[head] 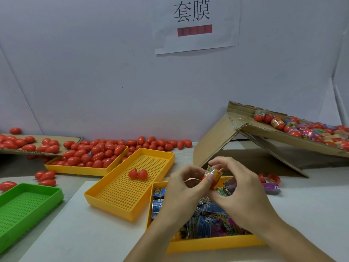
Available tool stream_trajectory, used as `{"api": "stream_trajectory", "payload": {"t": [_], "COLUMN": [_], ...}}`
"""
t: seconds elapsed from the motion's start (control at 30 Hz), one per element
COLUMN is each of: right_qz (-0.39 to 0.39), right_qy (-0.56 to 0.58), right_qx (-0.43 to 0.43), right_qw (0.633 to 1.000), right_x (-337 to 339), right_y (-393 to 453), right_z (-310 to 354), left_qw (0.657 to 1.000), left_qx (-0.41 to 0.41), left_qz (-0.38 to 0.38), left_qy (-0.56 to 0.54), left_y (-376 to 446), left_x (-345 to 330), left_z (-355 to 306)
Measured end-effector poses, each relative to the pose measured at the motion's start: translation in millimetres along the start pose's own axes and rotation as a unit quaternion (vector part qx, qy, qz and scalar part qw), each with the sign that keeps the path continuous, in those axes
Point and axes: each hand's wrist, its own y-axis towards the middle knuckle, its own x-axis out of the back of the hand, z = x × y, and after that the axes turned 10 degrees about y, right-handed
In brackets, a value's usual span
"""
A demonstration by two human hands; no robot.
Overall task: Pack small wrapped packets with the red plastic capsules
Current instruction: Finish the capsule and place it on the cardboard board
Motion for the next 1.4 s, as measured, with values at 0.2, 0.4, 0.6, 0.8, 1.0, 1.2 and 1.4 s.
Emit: {"api": "stream_trajectory", "payload": {"t": [0.2,0.4,0.6,0.8,1.0,1.2,1.4], "right_qz": [-0.008,-0.002,0.001,0.014,0.000,-0.030,0.010], "right_qy": [0.005,0.015,0.025,0.026,0.029,0.021,0.041], "right_qx": [0.032,0.041,0.021,0.014,0.014,0.015,0.013], "right_qw": [0.999,0.999,0.999,0.999,0.999,0.999,0.999], "right_x": [0.3,2.4,7.2,5.8,7.4,4.6,3.6], "right_y": [-1.1,0.0,1.2,1.7,3.0,2.0,0.6], "right_z": [1.0,-0.6,-3.9,0.8,3.5,1.8,-0.2], "left_qw": [0.993,0.986,0.984,0.985,0.986,0.987,0.989], "left_qx": [0.073,0.074,0.076,0.062,0.046,0.040,0.035], "left_qz": [0.039,0.108,0.124,0.123,0.120,0.111,0.117], "left_qy": [-0.079,-0.106,-0.099,-0.109,-0.110,-0.109,-0.078], "left_y": [1.5,0.9,1.3,0.4,-1.9,-1.3,-1.8], "left_x": [0.1,0.5,2.9,3.0,-1.1,-3.5,-1.3], "left_z": [2.9,1.7,1.0,-0.1,-4.6,-4.7,-2.4]}}
